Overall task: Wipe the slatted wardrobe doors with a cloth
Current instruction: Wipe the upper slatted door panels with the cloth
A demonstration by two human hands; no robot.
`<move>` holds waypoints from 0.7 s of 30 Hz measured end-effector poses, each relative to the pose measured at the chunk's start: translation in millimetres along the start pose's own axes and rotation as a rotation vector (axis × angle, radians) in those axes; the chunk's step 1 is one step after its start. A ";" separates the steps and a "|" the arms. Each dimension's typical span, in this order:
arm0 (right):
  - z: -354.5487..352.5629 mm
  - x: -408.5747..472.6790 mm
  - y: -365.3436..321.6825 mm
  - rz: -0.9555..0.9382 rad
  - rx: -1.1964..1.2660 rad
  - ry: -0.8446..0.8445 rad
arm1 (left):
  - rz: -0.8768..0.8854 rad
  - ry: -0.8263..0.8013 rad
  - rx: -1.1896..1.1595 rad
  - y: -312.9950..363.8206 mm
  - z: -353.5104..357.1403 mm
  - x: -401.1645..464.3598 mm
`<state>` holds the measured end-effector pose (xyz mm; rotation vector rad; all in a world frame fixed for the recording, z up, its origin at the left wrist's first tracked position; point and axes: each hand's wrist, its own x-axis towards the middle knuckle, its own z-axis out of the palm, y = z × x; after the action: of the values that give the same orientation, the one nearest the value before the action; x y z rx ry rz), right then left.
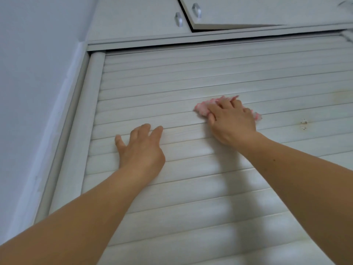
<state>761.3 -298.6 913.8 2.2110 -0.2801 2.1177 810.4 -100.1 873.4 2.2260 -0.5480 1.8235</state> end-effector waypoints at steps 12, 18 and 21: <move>-9.3 14.2 53.1 0.235 -0.048 0.028 | 0.049 0.035 0.000 18.0 11.8 9.0; 3.1 10.2 -9.8 -0.016 -0.019 0.070 | 0.033 0.114 -0.008 21.7 12.1 11.3; 11.0 7.7 -30.8 -0.202 -0.002 0.073 | 0.025 0.149 0.007 23.1 9.7 14.8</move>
<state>777.8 -271.0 923.3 2.0566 -0.0519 2.0819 812.0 -127.1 884.2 2.0744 -0.5439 1.9864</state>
